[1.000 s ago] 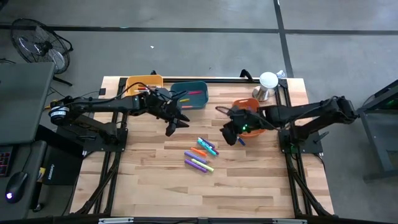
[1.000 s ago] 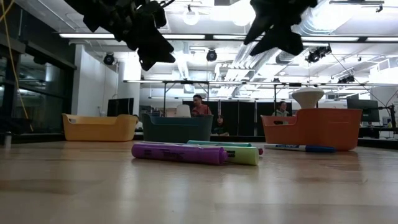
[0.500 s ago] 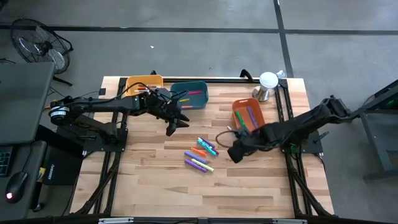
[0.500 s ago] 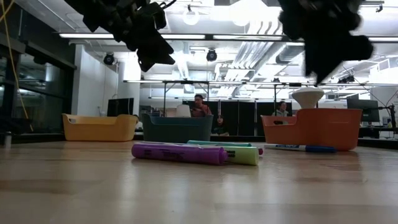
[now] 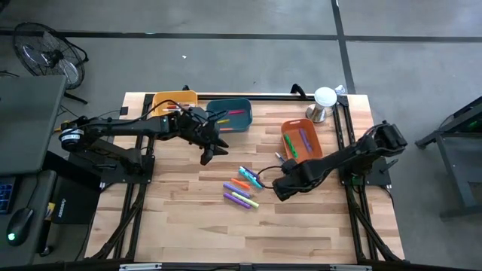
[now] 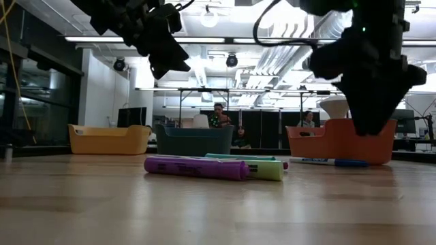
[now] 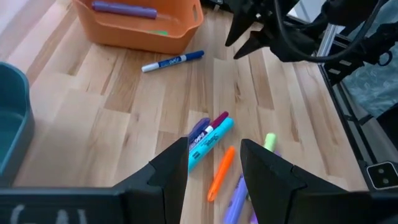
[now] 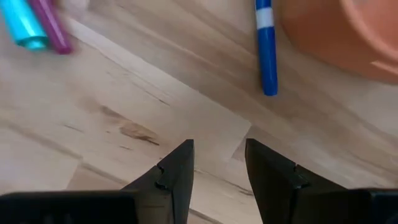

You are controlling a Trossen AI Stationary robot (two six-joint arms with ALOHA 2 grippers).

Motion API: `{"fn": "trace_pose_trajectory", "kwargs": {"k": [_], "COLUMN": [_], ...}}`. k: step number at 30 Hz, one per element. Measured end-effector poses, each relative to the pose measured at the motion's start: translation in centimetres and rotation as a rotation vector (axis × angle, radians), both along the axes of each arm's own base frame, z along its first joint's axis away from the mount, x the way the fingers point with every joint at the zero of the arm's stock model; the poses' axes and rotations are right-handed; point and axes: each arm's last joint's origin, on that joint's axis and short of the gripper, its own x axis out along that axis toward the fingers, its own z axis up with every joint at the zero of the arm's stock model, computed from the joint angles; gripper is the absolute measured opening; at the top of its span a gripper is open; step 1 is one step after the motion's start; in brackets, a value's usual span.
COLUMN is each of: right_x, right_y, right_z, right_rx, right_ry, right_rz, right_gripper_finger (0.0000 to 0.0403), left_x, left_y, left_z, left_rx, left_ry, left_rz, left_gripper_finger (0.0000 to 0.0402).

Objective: Pick & Place Markers
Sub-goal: Put the blue marker pen into the yellow bin

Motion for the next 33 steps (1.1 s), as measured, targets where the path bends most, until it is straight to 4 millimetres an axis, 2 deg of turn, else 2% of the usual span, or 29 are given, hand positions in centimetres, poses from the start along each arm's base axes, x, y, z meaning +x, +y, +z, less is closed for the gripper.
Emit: {"fn": "trace_pose_trajectory", "kwargs": {"k": [8, 21, 33], "right_x": [0.3, 0.0, -0.4], "right_y": [0.0, -1.3, -2.1], "right_z": [-1.4, -3.0, -4.7], "right_rx": [-0.074, -0.142, -0.132], "right_ry": [0.048, 0.064, 0.028], "right_rz": [0.001, -0.015, -0.041], "right_gripper_finger": [0.0140, 0.0217, 0.0217], "left_x": [-0.2, -0.2, -0.3], "left_y": [0.0, -0.1, -0.1], "left_z": [-0.2, -0.3, -0.4], "left_rx": [-0.011, -0.046, -0.054], "left_ry": [0.030, 0.047, 0.053], "left_rz": [0.000, 0.001, 0.005], "left_gripper_finger": [0.0145, 0.0145, 0.0145]}}
